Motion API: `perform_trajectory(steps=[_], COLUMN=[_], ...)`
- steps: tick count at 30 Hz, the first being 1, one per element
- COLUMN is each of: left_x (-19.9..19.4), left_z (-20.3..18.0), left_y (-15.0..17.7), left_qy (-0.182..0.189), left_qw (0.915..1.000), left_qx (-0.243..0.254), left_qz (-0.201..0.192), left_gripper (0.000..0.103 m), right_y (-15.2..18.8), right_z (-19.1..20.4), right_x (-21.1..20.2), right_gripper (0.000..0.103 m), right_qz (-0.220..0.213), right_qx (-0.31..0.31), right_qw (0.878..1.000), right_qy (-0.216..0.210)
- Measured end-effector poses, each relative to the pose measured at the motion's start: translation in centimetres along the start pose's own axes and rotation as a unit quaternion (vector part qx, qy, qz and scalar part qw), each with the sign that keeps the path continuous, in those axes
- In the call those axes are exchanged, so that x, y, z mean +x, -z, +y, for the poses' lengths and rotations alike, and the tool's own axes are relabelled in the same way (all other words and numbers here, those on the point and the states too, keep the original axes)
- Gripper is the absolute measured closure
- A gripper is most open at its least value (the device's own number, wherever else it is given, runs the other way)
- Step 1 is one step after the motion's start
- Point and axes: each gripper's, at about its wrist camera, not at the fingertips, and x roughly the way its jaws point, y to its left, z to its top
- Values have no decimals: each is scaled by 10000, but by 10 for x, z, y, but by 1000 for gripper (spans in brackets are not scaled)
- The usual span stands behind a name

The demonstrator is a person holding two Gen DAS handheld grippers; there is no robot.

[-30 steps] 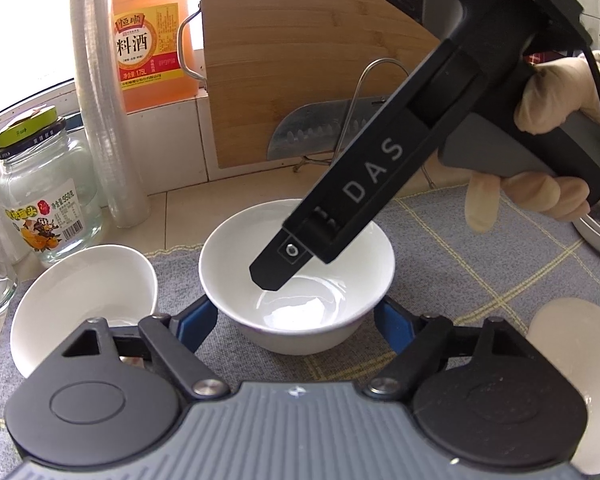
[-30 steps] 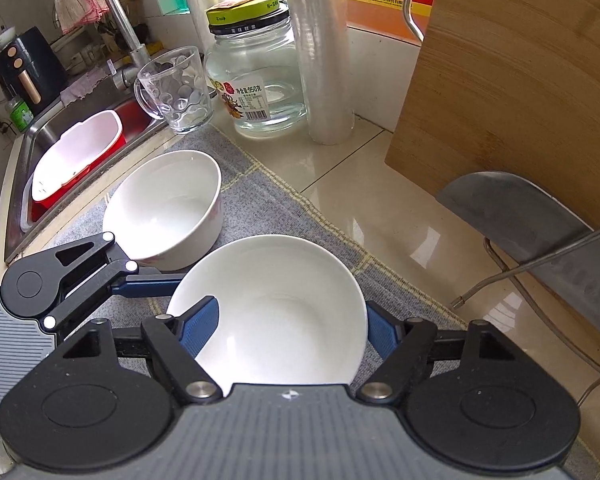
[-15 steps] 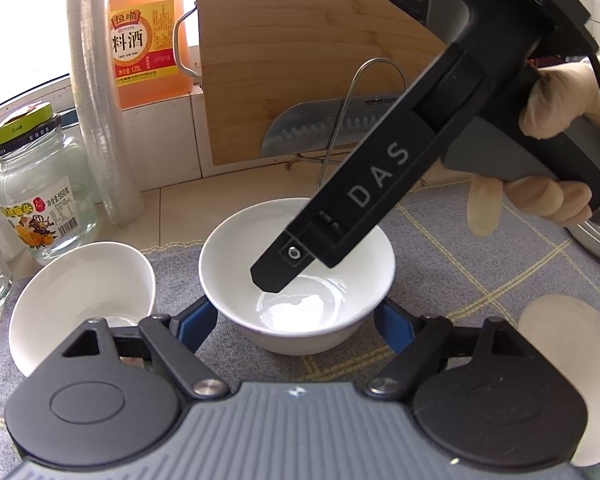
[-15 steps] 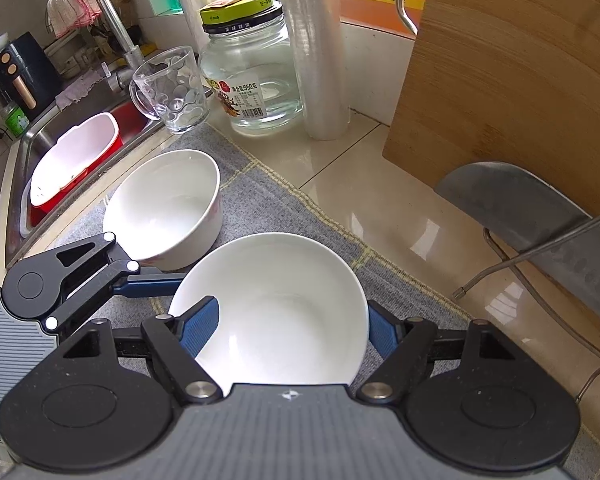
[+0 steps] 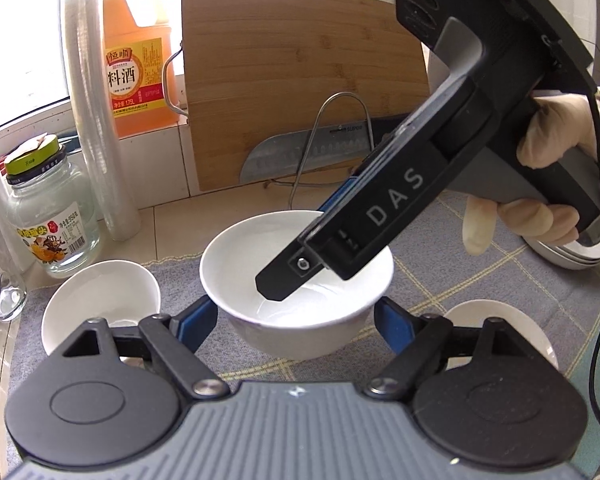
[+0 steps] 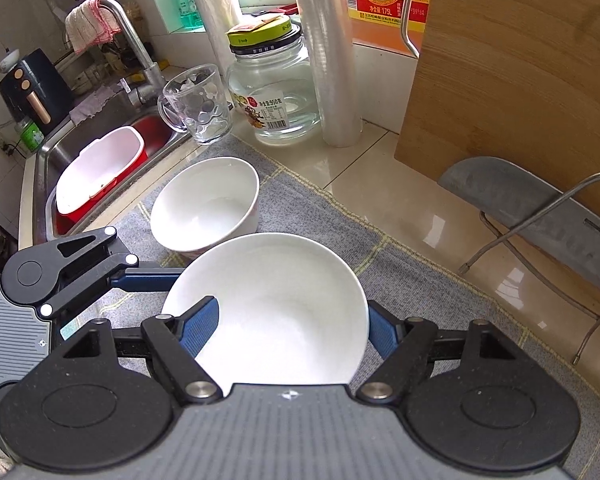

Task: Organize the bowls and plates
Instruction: 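Carry the bowl with both tools toward the placed bowl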

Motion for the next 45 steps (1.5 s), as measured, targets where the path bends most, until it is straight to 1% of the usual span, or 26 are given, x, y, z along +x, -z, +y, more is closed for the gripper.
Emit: perform_trajectory(steps=[4, 8, 17, 24, 34, 45], left_x=[-8, -18, -33, -41, -48, -45], left_z=[-8, -15, -36, -51, -66, -80], left_y=[-1, -3, -3, 0, 5, 11], left_qy=[-24, 64, 132, 219, 357, 511], left_qw=[9999, 9999, 9992, 9987, 9980, 9967], left_qx=[128, 136, 353, 422, 487, 631], left_qz=[-24, -86, -151, -199, -193, -48], left_gripper=[18, 18, 18, 18, 18, 18], right_y=[7, 15, 35, 53, 70, 93], right_z=[6, 13, 23, 25, 28, 25], right_x=[-12, -25, -52, -68, -84, -89], right_gripper=[20, 20, 20, 20, 20, 20], right_qz=[-90, -178, -379, -433, -505, -488], right_qx=[98, 147, 251, 305, 373, 544], right_qw=[9999, 9997, 9989, 9983, 9975, 9966], right_qy=[-10, 32, 127, 224, 328, 377])
